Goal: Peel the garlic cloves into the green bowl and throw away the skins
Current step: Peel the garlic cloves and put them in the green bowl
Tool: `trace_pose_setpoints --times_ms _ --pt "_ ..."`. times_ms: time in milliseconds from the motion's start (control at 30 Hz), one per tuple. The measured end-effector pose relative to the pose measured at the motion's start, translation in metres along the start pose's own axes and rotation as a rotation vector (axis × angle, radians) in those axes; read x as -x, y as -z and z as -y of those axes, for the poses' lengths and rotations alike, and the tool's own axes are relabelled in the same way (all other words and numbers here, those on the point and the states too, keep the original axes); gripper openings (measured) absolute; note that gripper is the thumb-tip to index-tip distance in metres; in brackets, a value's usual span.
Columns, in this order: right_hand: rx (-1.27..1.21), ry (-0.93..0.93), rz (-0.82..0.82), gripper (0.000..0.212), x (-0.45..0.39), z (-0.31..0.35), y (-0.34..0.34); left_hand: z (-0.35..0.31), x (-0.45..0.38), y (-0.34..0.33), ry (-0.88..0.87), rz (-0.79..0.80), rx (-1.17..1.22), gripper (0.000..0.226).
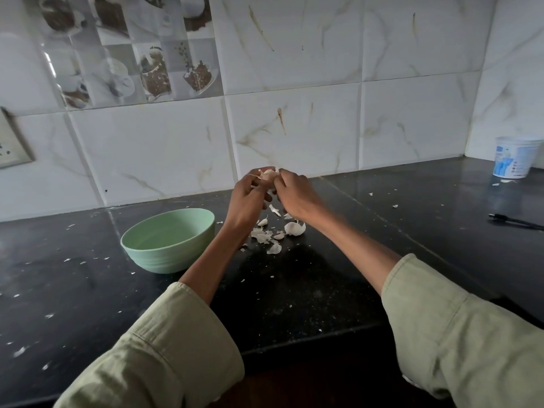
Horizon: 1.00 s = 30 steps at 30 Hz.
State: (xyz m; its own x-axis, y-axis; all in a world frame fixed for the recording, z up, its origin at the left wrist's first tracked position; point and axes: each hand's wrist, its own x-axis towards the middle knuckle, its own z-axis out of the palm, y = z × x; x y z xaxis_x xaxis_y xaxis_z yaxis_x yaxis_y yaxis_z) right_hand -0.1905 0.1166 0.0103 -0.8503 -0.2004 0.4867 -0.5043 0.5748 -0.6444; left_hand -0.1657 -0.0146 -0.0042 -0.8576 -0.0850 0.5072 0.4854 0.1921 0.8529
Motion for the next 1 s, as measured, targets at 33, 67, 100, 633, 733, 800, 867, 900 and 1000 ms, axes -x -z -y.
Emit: trace_pose_setpoints --times_ms 33,67,100,633,733,800,867,900,1000 --pt "0.032 0.006 -0.009 0.033 0.001 0.001 0.000 0.001 0.000 0.000 -0.024 -0.002 -0.016 0.028" --pt "0.054 0.011 -0.018 0.033 0.002 0.002 0.000 0.002 0.000 0.000 -0.042 -0.008 -0.027 0.028" --pt "0.065 0.016 -0.027 0.034 0.002 0.004 0.000 0.003 0.000 0.000 -0.064 -0.017 -0.047 0.030" --pt "-0.070 0.048 -0.058 0.037 0.011 0.013 -0.006 0.004 0.000 -0.007 -0.108 -0.199 -0.206 0.039" --pt "-0.095 0.034 -0.058 0.037 0.010 0.011 -0.010 0.004 0.001 -0.009 -0.106 -0.221 -0.196 0.040" --pt "-0.111 0.036 -0.067 0.038 0.010 0.010 -0.011 0.006 0.000 -0.009 -0.093 -0.228 -0.184 0.039" --pt "-0.119 0.047 -0.071 0.039 0.010 0.009 -0.011 0.008 -0.001 -0.008 -0.093 -0.235 -0.187 0.037" --pt "-0.124 0.047 -0.074 0.040 0.010 0.008 -0.012 0.007 -0.001 -0.008 -0.092 -0.236 -0.185 0.037" --pt "-0.156 0.025 -0.063 0.041 0.010 0.008 -0.013 0.006 0.002 -0.009 -0.078 -0.233 -0.182 0.037"
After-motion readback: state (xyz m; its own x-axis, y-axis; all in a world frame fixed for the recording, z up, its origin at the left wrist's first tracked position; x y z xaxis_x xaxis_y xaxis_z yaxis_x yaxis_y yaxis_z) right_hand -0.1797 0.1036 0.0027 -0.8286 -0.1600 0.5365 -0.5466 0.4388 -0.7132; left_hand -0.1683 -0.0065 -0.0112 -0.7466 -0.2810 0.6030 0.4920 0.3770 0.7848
